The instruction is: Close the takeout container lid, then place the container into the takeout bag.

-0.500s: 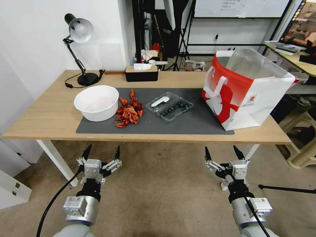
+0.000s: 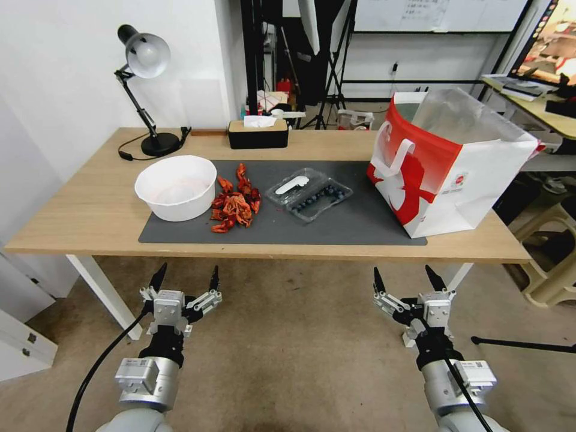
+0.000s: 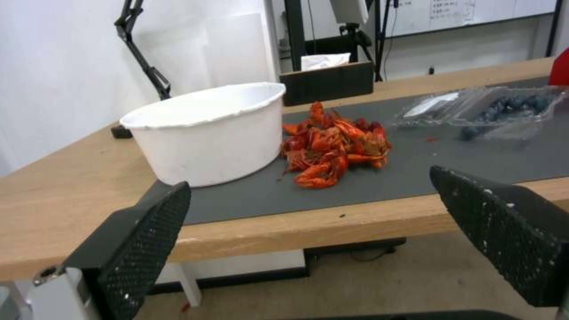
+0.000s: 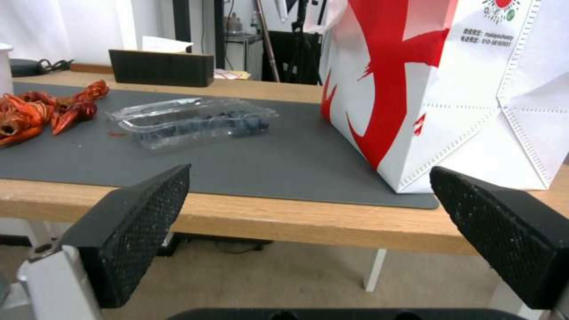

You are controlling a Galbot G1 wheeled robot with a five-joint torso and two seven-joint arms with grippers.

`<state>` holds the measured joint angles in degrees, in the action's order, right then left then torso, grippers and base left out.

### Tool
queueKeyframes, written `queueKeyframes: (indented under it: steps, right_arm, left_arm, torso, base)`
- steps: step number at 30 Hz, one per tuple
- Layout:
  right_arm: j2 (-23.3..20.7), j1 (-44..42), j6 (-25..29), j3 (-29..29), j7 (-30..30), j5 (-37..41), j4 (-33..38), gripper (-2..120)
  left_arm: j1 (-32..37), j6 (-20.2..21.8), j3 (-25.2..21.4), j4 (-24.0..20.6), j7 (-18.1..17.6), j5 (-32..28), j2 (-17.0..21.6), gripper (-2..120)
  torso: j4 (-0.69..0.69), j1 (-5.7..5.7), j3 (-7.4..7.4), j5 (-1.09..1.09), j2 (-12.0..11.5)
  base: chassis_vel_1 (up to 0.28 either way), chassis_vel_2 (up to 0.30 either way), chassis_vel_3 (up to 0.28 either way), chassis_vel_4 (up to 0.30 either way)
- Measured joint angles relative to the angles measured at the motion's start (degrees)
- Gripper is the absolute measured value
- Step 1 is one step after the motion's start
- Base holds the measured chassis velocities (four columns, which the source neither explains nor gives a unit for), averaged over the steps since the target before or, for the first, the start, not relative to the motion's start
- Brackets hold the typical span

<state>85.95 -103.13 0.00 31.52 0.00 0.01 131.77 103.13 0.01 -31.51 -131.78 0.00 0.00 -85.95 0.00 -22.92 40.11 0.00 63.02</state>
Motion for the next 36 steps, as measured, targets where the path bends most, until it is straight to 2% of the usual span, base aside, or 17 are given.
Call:
queueKeyframes:
  steps: [6,9,10,11,13,15,16,18,19,21,22,36]
  right_arm:
    - [-0.17,-1.37,-1.06,0.32,0.00,0.67,1.14,100]
    - [-1.27,-9.05,-7.04,2.67,0.03,4.16,8.03,100]
    - [-1.27,-9.05,-7.04,2.67,0.03,4.16,8.03,100]
    - [-1.56,-11.00,-8.16,3.44,0.04,5.48,9.64,100]
    - [-2.05,-12.17,-8.60,4.59,-0.06,7.16,10.46,100]
    - [-2.24,-12.15,-8.58,4.85,-0.16,7.44,10.50,100]
    - [-2.51,-12.04,-8.47,5.20,-0.31,7.64,10.50,100]
    - [-2.72,-11.81,-8.27,5.45,-0.55,7.74,10.42,100]
    - [-2.72,-11.81,-8.27,5.45,-0.55,7.74,10.42,100]
    - [-2.83,-11.45,-8.15,5.54,-0.80,7.82,10.19,100]
    - [-2.88,-11.11,-8.11,5.56,-0.98,7.83,9.93,100]
    - [-5.55,-8.20,-8.36,6.09,-1.90,9.97,7.99,100]
  left_arm:
    - [-0.20,0.73,0.48,-0.33,-0.96,-1.11,0.67,100]
    - [-1.53,4.54,3.24,-2.37,-5.99,-6.80,4.23,100]
    - [-1.53,4.54,3.24,-2.37,-5.99,-6.80,4.23,100]
    - [-2.01,5.96,4.28,-3.12,-7.85,-8.93,5.53,100]
    - [-2.94,8.74,6.23,-4.60,-11.51,-13.10,8.11,100]
    - [-3.29,9.83,6.97,-5.16,-12.91,-14.67,9.07,100]
    - [-3.92,11.81,8.41,-6.19,-15.51,-17.69,10.92,100]
    - [-4.67,14.06,9.98,-7.37,-18.46,-20.98,12.97,100]
    - [-4.67,14.06,9.98,-7.37,-18.46,-20.98,12.97,100]
    - [-4.49,15.41,12.54,-7.42,-21.04,-22.65,14.46,100]
    - [-4.25,15.61,13.22,-7.17,-21.67,-22.84,14.73,100]
    - [-4.22,15.03,12.92,-6.51,-21.84,-22.54,14.93,100]
  torso:
    - [0.04,0.00,0.00,0.04,0.00]
    - [-0.02,0.00,-0.01,0.00,0.00]
    - [-0.02,0.00,-0.01,0.00,0.00]
    - [-0.04,0.01,0.00,-0.05,0.01]
    - [-0.01,0.01,-0.01,0.02,0.00]
    - [0.00,0.00,0.00,0.02,0.01]
    - [0.00,0.00,0.00,0.00,0.00]
    - [0.00,0.00,0.00,0.02,0.00]
    - [0.00,0.00,0.00,0.02,0.00]
    - [-0.02,0.00,0.00,0.00,0.00]
    - [0.02,0.00,0.00,-0.01,0.00]
    - [0.00,0.00,0.00,0.00,0.00]
  base:
    - [0.000,0.000,0.000,0.000]
    - [0.000,0.000,0.000,0.000]
    - [0.000,0.000,0.000,0.000]
    - [0.000,0.000,0.000,0.000]
    - [0.000,0.000,0.000,0.000]
    - [0.000,0.000,0.000,0.000]
    - [0.000,0.000,0.000,0.000]
    - [0.000,0.000,0.000,0.000]
    - [0.000,0.000,0.000,0.000]
    - [0.000,0.000,0.000,0.000]
    - [0.000,0.000,0.000,0.000]
    - [0.000,0.000,0.000,0.000]
